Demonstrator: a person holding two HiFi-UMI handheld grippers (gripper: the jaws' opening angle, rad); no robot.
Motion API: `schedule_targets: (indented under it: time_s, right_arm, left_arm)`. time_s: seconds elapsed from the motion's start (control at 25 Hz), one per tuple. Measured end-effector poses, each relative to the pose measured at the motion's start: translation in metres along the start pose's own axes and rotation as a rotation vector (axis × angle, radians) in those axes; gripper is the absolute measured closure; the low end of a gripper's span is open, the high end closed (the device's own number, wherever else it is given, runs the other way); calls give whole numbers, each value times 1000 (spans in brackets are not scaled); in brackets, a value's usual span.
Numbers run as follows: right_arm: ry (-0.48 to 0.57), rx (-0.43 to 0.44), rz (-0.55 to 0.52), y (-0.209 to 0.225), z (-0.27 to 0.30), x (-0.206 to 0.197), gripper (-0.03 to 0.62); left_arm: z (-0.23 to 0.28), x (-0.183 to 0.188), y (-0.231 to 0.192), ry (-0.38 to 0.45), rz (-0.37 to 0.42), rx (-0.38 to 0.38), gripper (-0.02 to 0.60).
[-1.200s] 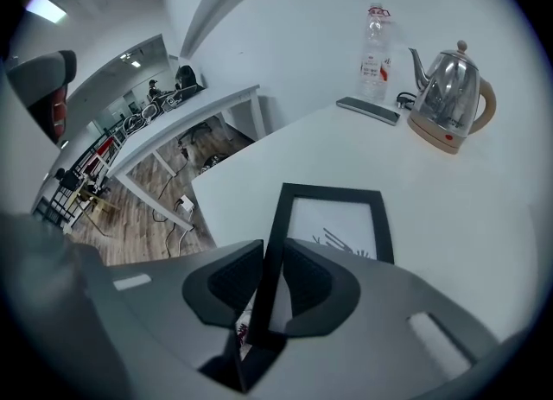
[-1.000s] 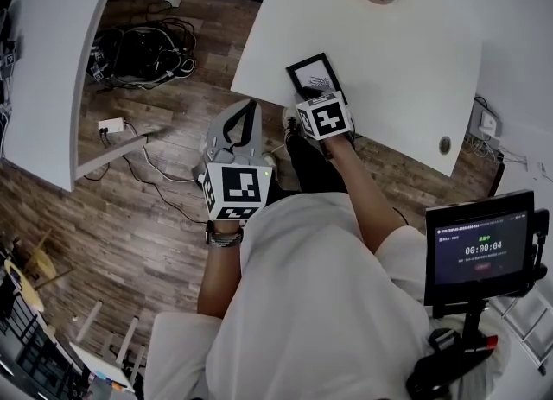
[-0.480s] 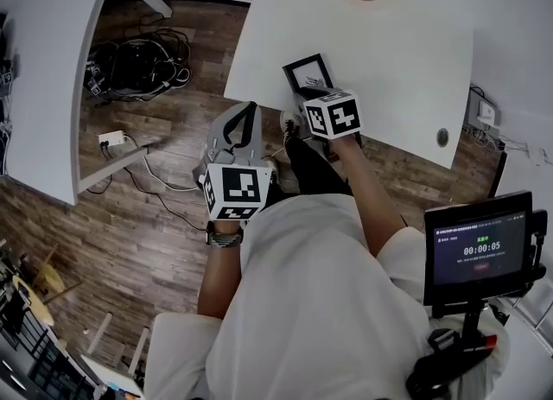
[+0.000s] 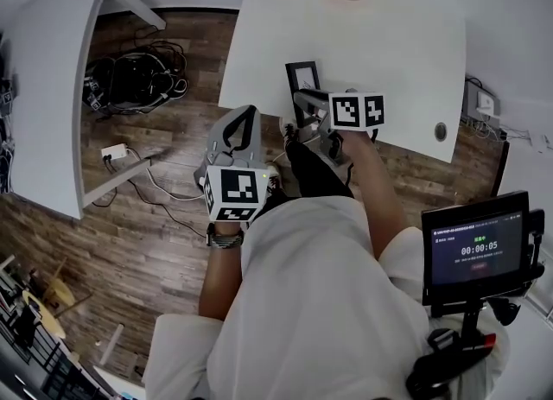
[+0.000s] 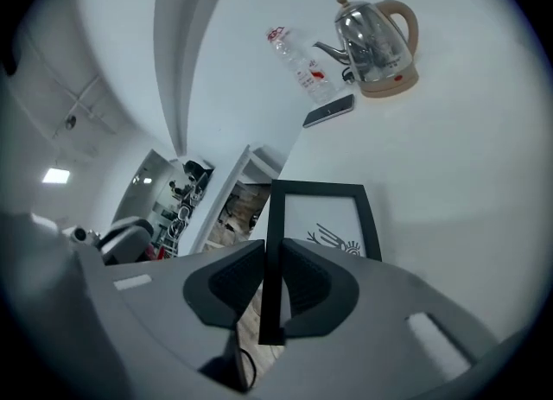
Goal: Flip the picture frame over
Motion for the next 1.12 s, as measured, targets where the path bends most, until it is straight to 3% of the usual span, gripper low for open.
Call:
schedule_targets:
  time_s: [0.28,0.56,0.96,1.12]
  right_arm:
    - [71,209,210,12,-8,2,530]
    - [174,409,349,19,-17,1,530]
    - [315,526,530,56,-40,-19,530]
    - [356,554,549,81,-67,-29,530]
  left_arm:
    - [8,3,0,4,13,-35,577]
    - [17,10,2,0,48,-78,577]
    - [36,22,15,0,113,-170,577]
    - [47,32,40,0,143,-197,577]
Point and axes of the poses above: the fingertips, and each gripper's own axes: z forward along the fingers, y to its right, x out of its top, the point moved 6 cm from there along -z, backward along the fingers, and after that the axes turned 1 degree about z, right-handed, at the moved point
